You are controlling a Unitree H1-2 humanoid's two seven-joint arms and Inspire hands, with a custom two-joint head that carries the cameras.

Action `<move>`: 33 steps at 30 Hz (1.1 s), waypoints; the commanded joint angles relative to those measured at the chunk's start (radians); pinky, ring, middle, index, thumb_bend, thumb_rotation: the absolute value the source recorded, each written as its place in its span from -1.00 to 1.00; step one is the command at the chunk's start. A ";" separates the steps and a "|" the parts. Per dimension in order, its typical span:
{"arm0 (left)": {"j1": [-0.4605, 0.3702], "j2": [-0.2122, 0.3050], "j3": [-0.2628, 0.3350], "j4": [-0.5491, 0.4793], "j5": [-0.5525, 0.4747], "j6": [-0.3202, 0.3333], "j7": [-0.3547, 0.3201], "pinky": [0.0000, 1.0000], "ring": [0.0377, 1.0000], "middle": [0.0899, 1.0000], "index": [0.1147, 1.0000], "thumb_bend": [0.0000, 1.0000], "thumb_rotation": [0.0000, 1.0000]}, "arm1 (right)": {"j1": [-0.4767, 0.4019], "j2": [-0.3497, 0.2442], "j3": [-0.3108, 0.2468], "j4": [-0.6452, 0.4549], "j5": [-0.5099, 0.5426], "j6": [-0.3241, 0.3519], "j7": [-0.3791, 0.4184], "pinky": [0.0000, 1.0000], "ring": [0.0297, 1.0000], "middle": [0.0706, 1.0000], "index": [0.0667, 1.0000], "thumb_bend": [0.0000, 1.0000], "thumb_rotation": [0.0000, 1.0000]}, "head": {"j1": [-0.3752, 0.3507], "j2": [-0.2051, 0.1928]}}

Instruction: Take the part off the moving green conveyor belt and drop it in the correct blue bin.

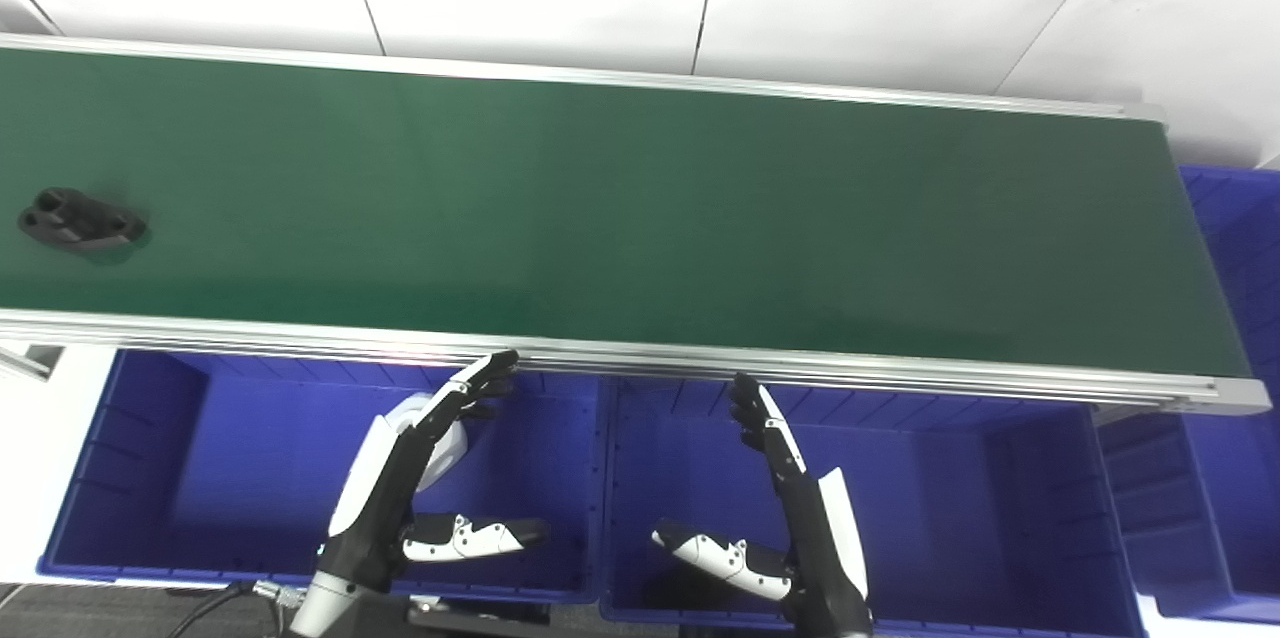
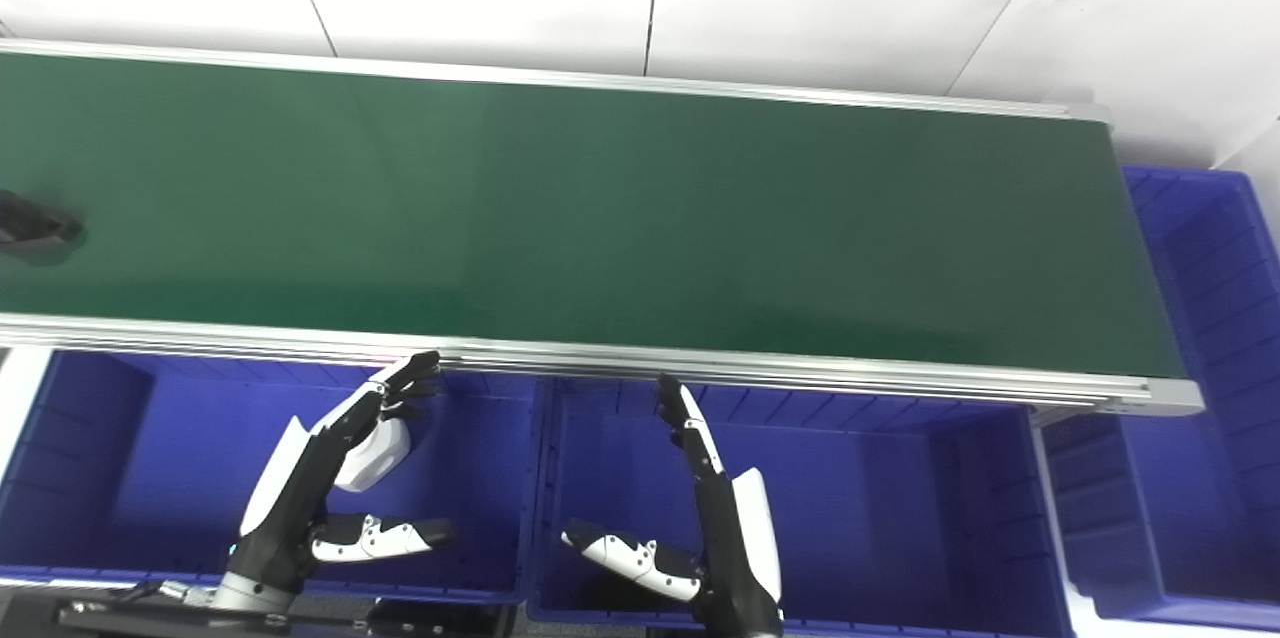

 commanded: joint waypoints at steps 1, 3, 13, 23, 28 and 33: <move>-0.004 0.020 -0.001 -0.009 0.010 -0.032 0.004 0.49 0.63 0.71 0.73 0.69 0.06 | 0.005 0.017 0.023 -0.005 -0.014 -0.054 -0.002 0.73 0.79 0.81 0.90 0.66 -0.07 | -0.010 -0.001; -0.002 0.021 0.002 -0.013 0.013 -0.032 -0.003 0.44 0.60 0.70 0.72 0.70 0.06 | 0.006 0.020 0.023 -0.004 -0.001 -0.053 0.001 0.73 0.79 0.81 0.89 0.67 -0.09 | -0.014 -0.006; -0.016 0.029 -0.013 -0.004 -0.022 -0.032 -0.012 0.43 0.60 0.69 0.71 0.70 0.01 | -0.001 0.018 0.020 0.006 -0.002 -0.051 0.001 0.73 0.79 0.81 0.88 0.68 -0.09 | -0.010 -0.006; -0.025 0.027 -0.019 0.015 -0.010 -0.032 -0.014 0.42 0.60 0.71 0.74 0.68 -0.01 | -0.008 0.022 0.014 0.033 -0.008 -0.069 -0.023 0.74 0.78 0.80 0.87 0.66 -0.13 | -0.005 -0.021; -0.031 0.024 -0.028 0.024 -0.008 -0.032 0.003 0.44 0.60 0.70 0.72 0.69 -0.04 | -0.012 0.019 0.012 0.043 0.002 -0.085 -0.023 0.74 0.78 0.80 0.86 0.64 -0.14 | 0.004 -0.024; -0.032 0.021 -0.033 0.026 -0.008 -0.032 0.007 0.40 0.58 0.69 0.71 0.69 -0.05 | -0.015 0.015 0.010 0.051 0.012 -0.091 -0.021 0.75 0.79 0.80 0.87 0.64 -0.14 | 0.018 -0.036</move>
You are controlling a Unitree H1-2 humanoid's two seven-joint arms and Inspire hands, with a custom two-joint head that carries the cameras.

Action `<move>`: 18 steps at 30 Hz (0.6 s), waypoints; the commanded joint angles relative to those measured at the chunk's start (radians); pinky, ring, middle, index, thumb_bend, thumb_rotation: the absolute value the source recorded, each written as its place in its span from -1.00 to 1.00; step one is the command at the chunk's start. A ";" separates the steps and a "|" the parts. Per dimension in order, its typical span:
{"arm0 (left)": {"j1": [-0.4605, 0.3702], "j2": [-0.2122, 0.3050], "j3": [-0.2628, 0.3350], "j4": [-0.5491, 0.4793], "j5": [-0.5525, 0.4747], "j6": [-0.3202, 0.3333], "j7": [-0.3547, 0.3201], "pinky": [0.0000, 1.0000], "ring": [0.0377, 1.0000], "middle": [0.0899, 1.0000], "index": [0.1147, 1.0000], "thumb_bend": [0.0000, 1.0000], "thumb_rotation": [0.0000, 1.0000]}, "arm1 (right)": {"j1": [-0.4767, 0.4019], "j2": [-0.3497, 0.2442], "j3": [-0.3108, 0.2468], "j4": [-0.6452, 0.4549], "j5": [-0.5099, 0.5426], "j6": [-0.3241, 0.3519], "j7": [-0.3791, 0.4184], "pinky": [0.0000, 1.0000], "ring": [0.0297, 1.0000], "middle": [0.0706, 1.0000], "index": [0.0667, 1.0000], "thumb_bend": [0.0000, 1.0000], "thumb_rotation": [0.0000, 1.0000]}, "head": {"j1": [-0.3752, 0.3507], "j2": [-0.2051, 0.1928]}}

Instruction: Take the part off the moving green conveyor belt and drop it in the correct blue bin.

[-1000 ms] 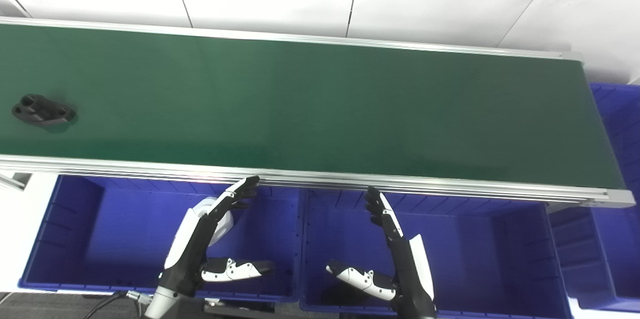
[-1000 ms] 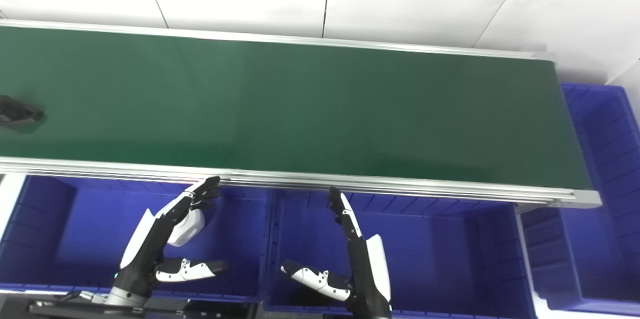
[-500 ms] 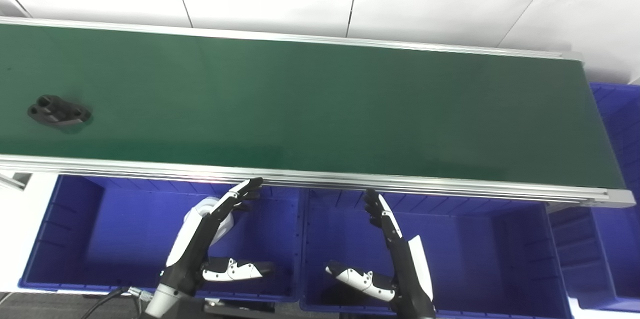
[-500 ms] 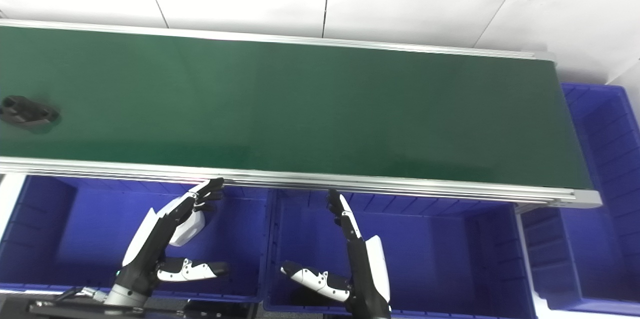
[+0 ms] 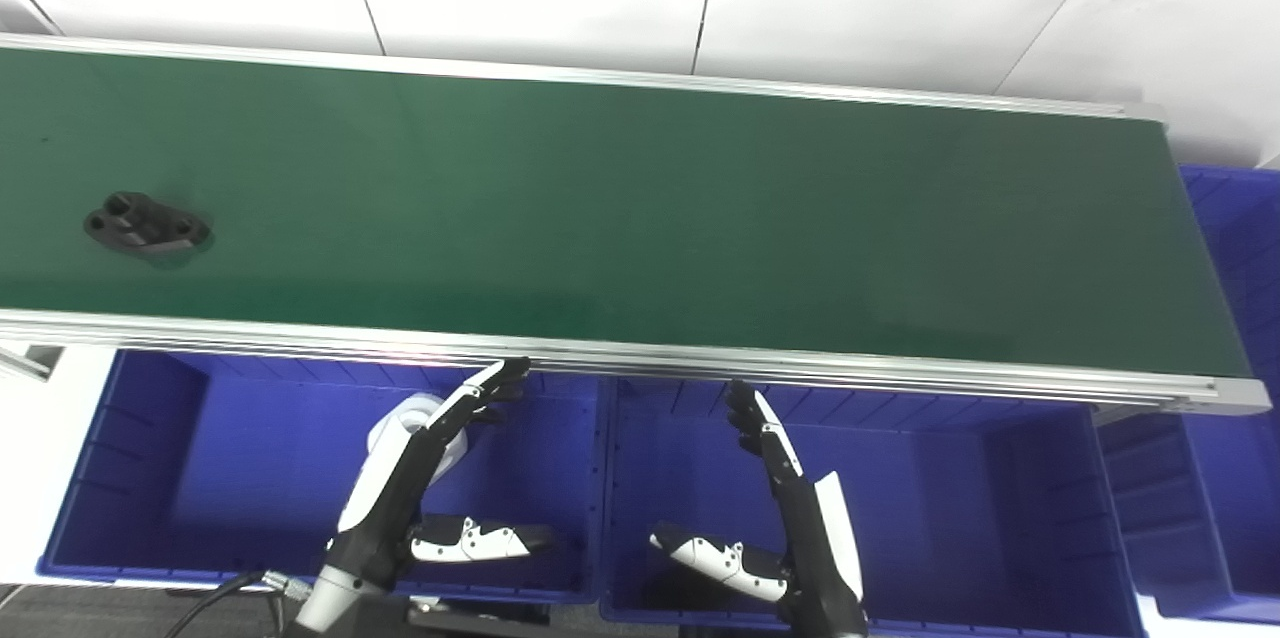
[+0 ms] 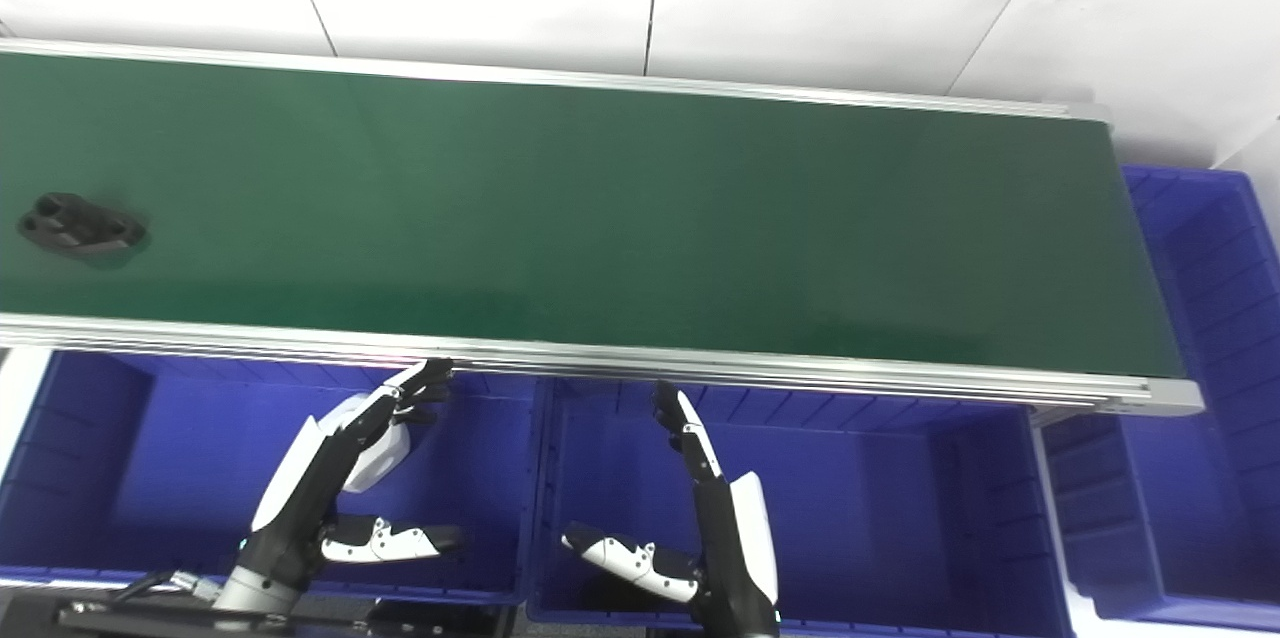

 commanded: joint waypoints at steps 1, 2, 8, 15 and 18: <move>-0.002 0.006 -0.004 -0.008 0.009 -0.032 0.019 0.39 0.57 0.69 0.71 0.69 -0.05 | 0.002 0.014 0.010 -0.008 -0.002 -0.058 -0.001 0.75 0.79 0.80 0.87 0.64 -0.14 | 0.001 0.001; -0.003 0.007 -0.006 -0.006 0.014 -0.032 0.022 0.39 0.57 0.69 0.71 0.69 -0.05 | 0.001 0.014 0.010 -0.006 0.000 -0.057 0.000 0.75 0.79 0.80 0.86 0.64 -0.14 | 0.003 0.000; -0.012 0.005 -0.020 0.021 0.026 -0.032 0.049 0.40 0.58 0.67 0.69 0.69 -0.06 | -0.011 0.012 0.006 0.029 0.009 -0.078 -0.002 0.76 0.79 0.81 0.87 0.65 -0.14 | 0.064 -0.075; -0.031 -0.016 -0.075 0.064 0.013 -0.032 0.090 0.17 0.38 0.53 0.59 0.72 -0.12 | -0.025 -0.018 -0.016 0.089 0.051 -0.144 0.002 0.81 0.85 0.86 0.93 0.62 -0.17 | 0.297 -0.188; -0.040 -0.021 -0.083 0.083 0.040 -0.032 0.109 0.26 0.44 0.54 0.55 0.70 -0.11 | -0.031 -0.021 -0.027 0.115 0.048 -0.176 -0.006 0.84 0.87 0.87 0.94 0.62 -0.17 | 0.323 -0.208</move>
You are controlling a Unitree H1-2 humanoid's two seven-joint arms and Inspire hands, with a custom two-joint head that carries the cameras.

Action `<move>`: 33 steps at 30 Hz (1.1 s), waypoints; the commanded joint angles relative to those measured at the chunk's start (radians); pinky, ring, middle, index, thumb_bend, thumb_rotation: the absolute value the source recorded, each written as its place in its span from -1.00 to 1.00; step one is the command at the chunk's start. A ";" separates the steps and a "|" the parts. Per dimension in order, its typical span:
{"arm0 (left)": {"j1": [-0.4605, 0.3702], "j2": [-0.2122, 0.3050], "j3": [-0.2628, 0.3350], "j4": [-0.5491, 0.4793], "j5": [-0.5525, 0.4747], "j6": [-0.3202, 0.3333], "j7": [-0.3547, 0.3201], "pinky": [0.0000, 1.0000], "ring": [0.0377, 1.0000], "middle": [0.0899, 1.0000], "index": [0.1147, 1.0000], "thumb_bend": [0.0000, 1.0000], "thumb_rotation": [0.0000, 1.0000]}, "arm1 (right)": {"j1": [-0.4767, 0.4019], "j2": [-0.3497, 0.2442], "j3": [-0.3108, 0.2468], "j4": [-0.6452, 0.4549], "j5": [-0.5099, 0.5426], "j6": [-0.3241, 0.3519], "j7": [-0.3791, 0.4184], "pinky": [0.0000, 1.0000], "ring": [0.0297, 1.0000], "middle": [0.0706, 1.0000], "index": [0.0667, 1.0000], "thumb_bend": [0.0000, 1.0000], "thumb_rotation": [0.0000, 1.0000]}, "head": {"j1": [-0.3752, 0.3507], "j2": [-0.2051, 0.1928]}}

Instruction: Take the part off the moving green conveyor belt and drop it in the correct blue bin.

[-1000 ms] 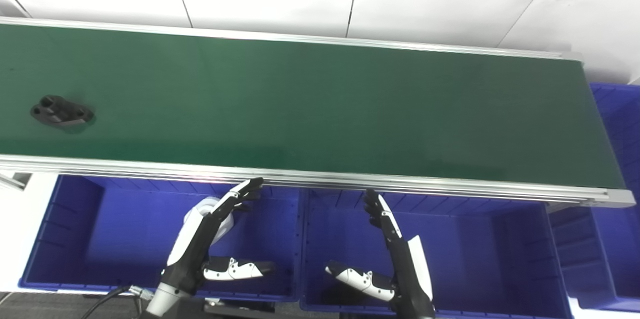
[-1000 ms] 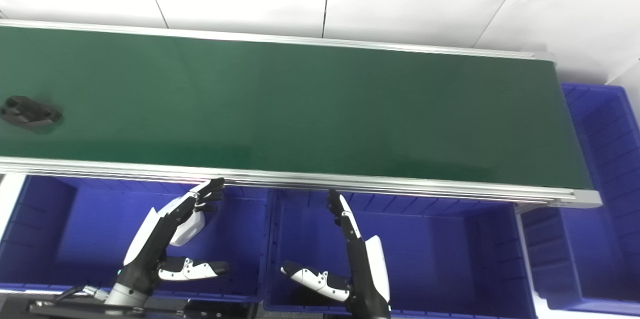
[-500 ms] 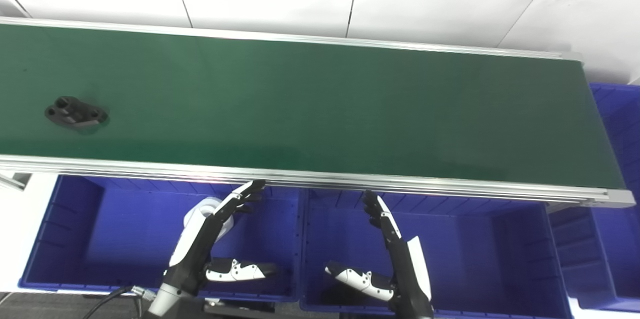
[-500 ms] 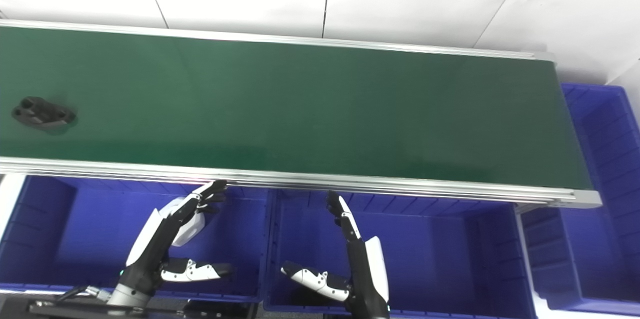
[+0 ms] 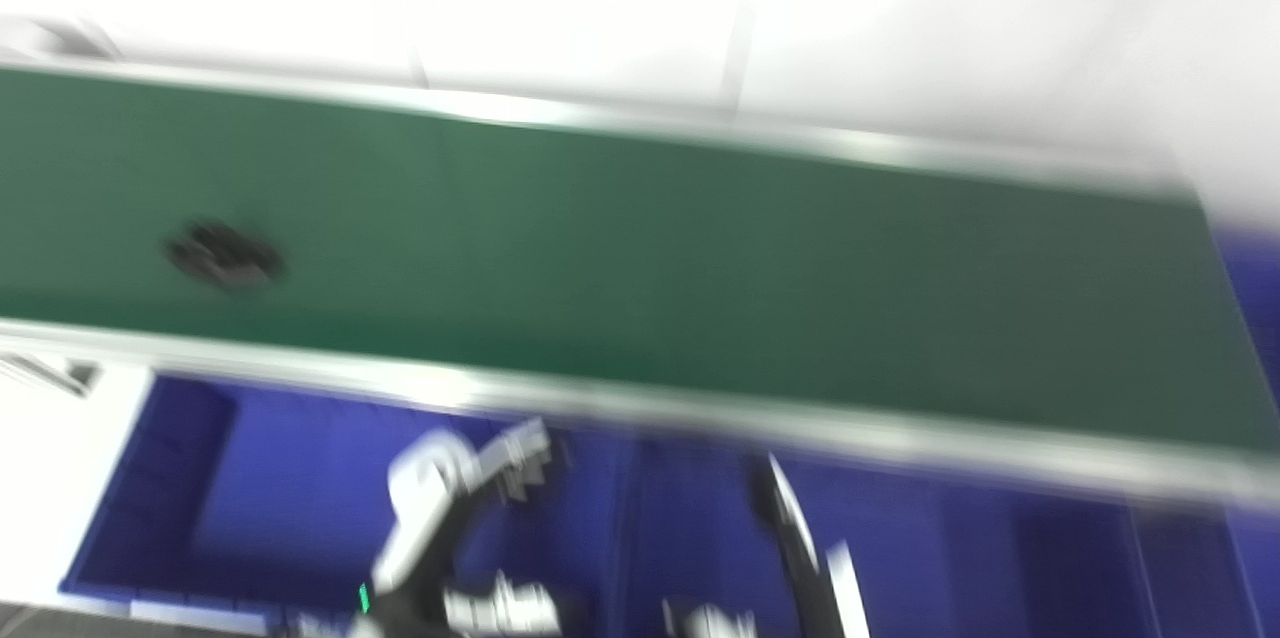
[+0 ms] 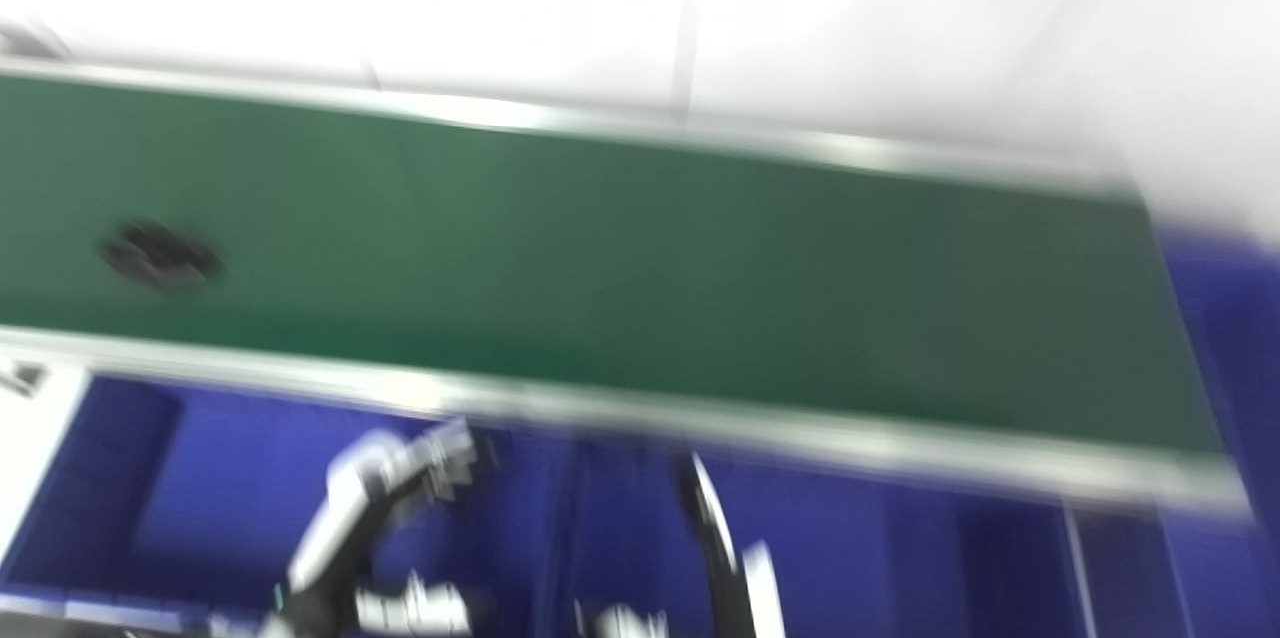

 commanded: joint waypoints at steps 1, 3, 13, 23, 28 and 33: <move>-0.005 -0.005 0.005 -0.005 0.031 -0.032 0.031 0.29 0.46 0.53 0.53 0.70 -0.09 | -0.006 0.003 -0.007 -0.004 0.002 -0.072 -0.010 0.86 0.88 0.88 0.95 0.61 -0.16 | 0.029 -0.018; -0.007 -0.011 0.005 0.002 0.040 -0.032 0.035 0.31 0.47 0.53 0.52 0.70 -0.10 | -0.009 0.002 -0.012 0.002 0.004 -0.072 -0.008 0.87 0.89 0.88 0.96 0.61 -0.15 | 0.036 -0.022; -0.024 -0.016 0.018 0.016 0.053 -0.032 0.015 0.25 0.44 0.50 0.50 0.70 -0.03 | -0.019 0.017 -0.030 0.015 -0.006 -0.059 -0.007 0.97 0.93 0.87 0.98 0.64 -0.14 | 0.024 -0.038; -0.032 -0.030 0.035 0.036 0.050 -0.032 -0.007 0.24 0.45 0.51 0.49 0.69 -0.04 | -0.047 0.004 -0.016 0.029 -0.040 -0.081 -0.064 0.95 0.91 0.85 0.97 0.61 -0.17 | 0.036 -0.053; -0.045 -0.035 0.022 0.056 0.060 -0.032 0.018 0.23 0.43 0.49 0.47 0.67 -0.05 | -0.063 -0.048 0.045 -0.037 -0.080 -0.082 -0.177 0.94 0.86 0.82 0.92 0.58 -0.21 | 0.039 -0.056; -0.045 -0.029 0.017 0.051 0.062 -0.032 0.029 0.21 0.40 0.48 0.47 0.67 -0.04 | -0.064 -0.083 0.064 -0.140 -0.082 -0.081 -0.182 1.00 0.95 0.92 0.99 0.58 -0.10 | 0.034 -0.041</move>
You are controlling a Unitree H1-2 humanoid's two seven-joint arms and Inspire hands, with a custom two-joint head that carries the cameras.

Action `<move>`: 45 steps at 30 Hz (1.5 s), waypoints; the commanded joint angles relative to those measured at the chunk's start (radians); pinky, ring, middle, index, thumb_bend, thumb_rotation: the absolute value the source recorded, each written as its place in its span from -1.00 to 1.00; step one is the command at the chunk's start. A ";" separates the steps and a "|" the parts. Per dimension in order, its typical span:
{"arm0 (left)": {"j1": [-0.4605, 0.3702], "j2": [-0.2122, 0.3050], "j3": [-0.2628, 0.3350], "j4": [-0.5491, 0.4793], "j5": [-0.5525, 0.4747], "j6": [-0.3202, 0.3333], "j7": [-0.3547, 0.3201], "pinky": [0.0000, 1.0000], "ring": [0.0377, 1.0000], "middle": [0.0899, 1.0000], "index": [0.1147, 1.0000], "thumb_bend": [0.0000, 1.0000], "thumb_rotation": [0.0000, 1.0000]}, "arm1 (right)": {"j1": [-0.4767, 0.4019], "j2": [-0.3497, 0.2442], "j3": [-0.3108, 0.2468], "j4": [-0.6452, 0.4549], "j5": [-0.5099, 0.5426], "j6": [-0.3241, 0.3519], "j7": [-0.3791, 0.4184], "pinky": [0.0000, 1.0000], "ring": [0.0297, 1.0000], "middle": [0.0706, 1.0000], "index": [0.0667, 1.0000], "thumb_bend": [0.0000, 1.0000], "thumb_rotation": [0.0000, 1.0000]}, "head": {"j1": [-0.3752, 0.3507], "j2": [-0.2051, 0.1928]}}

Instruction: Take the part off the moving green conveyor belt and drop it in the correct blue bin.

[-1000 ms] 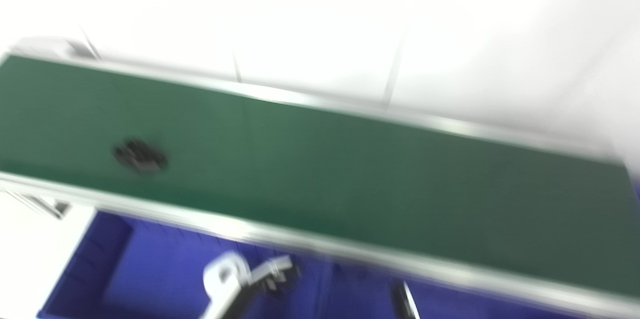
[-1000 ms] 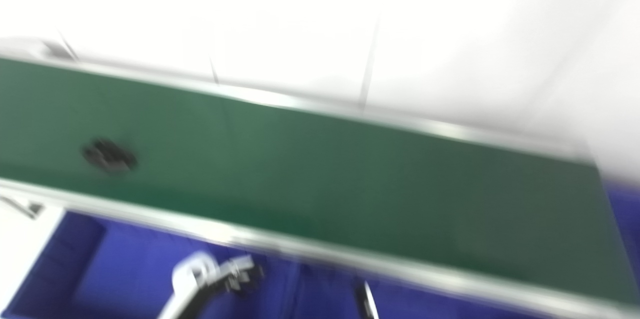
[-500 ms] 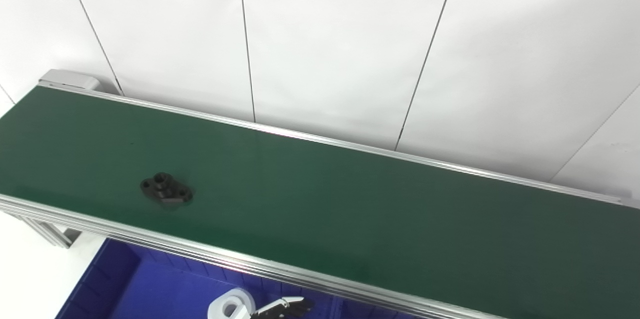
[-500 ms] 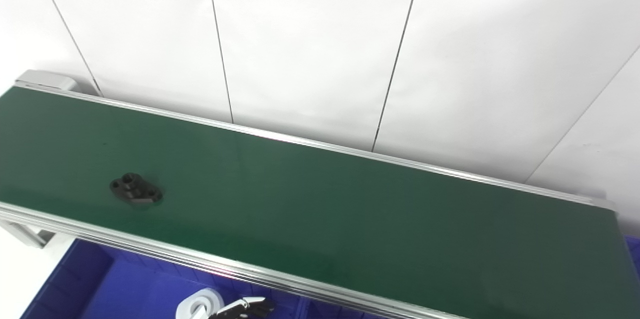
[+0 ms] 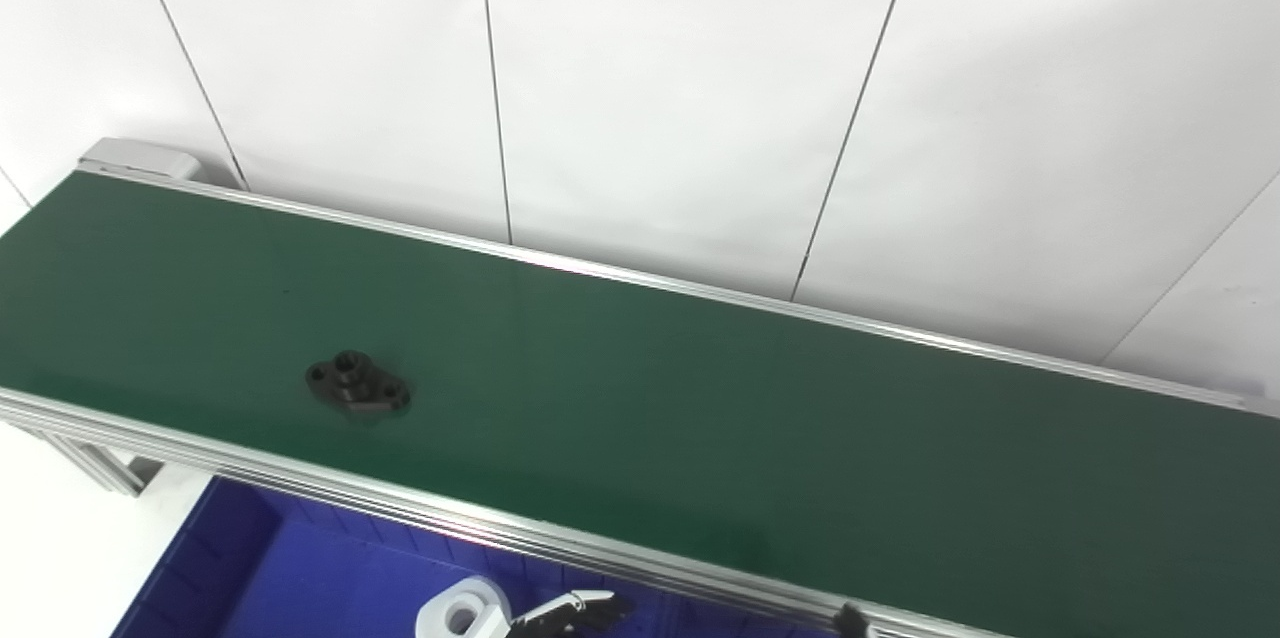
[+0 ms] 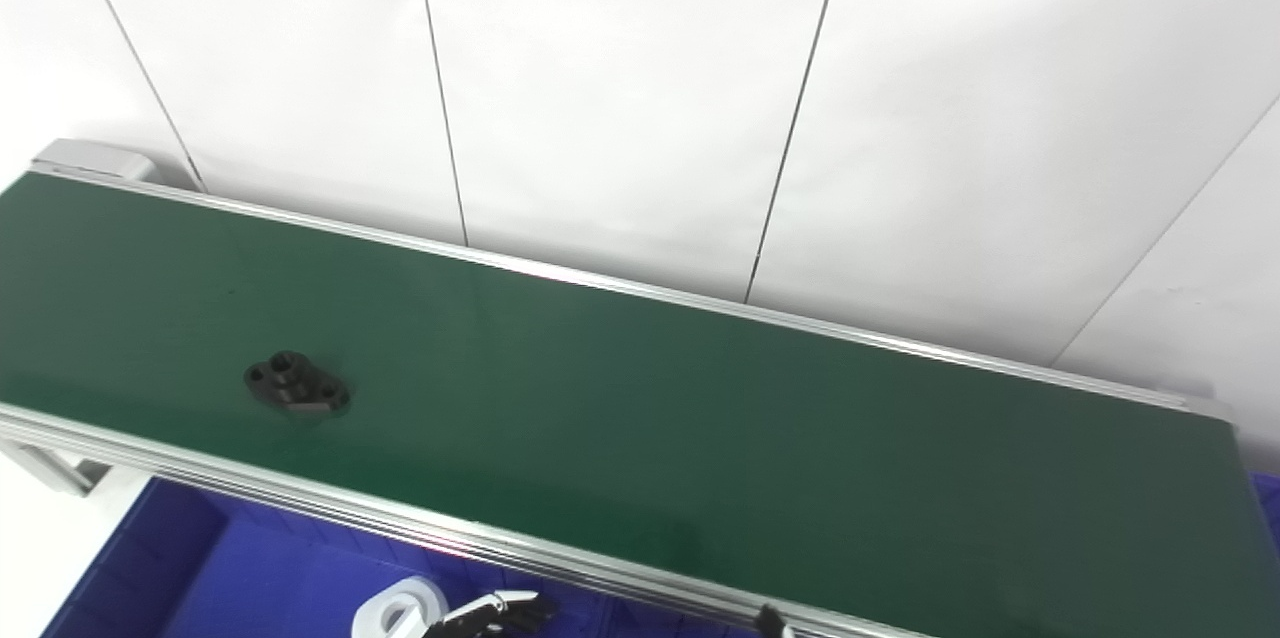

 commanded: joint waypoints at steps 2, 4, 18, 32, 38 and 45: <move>0.004 0.014 0.002 -0.021 0.007 -0.032 0.019 0.21 0.41 0.48 0.48 0.67 -0.05 | 0.000 0.002 -0.017 -0.085 0.012 -0.050 0.024 1.00 0.97 0.94 1.00 0.59 -0.06 | -0.004 0.002; 0.002 0.018 0.000 -0.023 -0.001 -0.032 0.019 0.22 0.42 0.48 0.48 0.66 -0.07 | -0.011 0.007 -0.038 -0.131 0.026 -0.038 0.049 1.00 0.96 0.94 0.98 0.59 -0.07 | -0.007 0.000; -0.017 0.028 -0.008 -0.009 -0.006 -0.032 0.031 0.25 0.43 0.49 0.48 0.66 -0.08 | -0.175 0.054 -0.126 -0.253 0.096 0.085 0.246 0.86 0.85 0.84 0.86 0.53 -0.04 | -0.010 -0.002; -0.015 0.068 -0.004 -0.032 -0.043 -0.032 0.032 0.25 0.47 0.55 0.53 0.65 -0.10 | -0.359 0.119 -0.115 -0.370 -0.051 0.311 0.417 0.51 0.63 0.65 0.72 0.61 0.12 | -0.248 0.064; -0.034 0.071 0.000 -0.021 -0.057 -0.032 0.018 0.29 0.51 0.59 0.57 0.64 -0.15 | -0.421 0.135 -0.129 -0.368 -0.054 0.378 0.459 0.49 0.61 0.65 0.71 0.60 0.00 | -0.255 0.078; -0.052 0.064 0.013 -0.013 -0.067 -0.032 0.005 0.29 0.50 0.60 0.59 0.67 -0.10 | -0.547 0.140 -0.140 -0.312 -0.091 0.446 0.492 0.48 0.62 0.65 0.69 0.60 -0.07 | -0.239 0.089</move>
